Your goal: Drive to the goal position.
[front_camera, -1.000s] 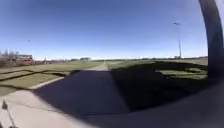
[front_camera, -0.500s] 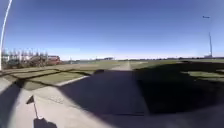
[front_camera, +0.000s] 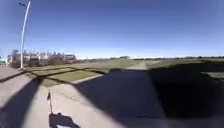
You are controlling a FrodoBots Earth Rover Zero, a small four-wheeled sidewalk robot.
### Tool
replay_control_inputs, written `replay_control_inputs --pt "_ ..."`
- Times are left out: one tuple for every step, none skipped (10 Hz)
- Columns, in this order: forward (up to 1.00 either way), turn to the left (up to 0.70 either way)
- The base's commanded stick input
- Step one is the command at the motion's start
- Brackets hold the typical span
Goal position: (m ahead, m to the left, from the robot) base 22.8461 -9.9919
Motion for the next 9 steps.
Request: replay_control_inputs --pt "0.70 0.00" --pt "0.70 0.00" --pt "0.70 0.00" --pt "0.70 -0.14" --pt "0.70 -0.26" --pt "0.70 -0.09" --pt "0.70 -0.05" --pt "0.70 -0.01" --pt "0.70 -0.13"
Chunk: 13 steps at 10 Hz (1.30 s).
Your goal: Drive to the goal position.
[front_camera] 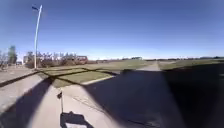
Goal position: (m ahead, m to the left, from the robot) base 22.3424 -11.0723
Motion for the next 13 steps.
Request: replay_control_inputs --pt "0.70 -0.28" --pt "0.70 -0.04" --pt "0.70 -0.02" --pt "0.70 -0.01" --pt "0.70 -0.05" --pt "0.70 -0.35" --pt "0.70 -0.33" --pt "0.70 -0.03" --pt "0.70 -0.20" --pt "0.70 -0.33" --pt "0.70 -0.17" --pt "0.70 -0.01" --pt "0.70 -0.34"
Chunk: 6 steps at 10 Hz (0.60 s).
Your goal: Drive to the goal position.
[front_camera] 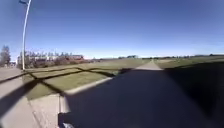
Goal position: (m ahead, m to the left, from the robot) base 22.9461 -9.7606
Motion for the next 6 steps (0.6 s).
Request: replay_control_inputs --pt "0.70 -0.35" --pt "0.70 -0.15" --pt "0.70 -0.30" --pt "0.70 -0.33" --pt "0.70 -0.31" --pt "0.70 -0.28"
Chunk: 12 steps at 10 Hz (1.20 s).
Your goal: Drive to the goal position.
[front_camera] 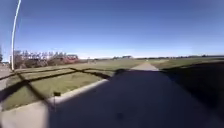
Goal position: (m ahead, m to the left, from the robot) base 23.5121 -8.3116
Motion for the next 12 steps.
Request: replay_control_inputs --pt "0.70 -0.30" --pt "0.70 -0.32" --pt "0.70 -0.32" --pt "0.70 -0.30" --pt "0.70 -0.26" --pt "0.70 -0.05" --pt "0.70 -0.17" --pt "0.70 -0.35" --pt "0.70 -0.35" --pt "0.70 -0.35" --pt "0.70 -0.35" --pt "0.70 0.00"
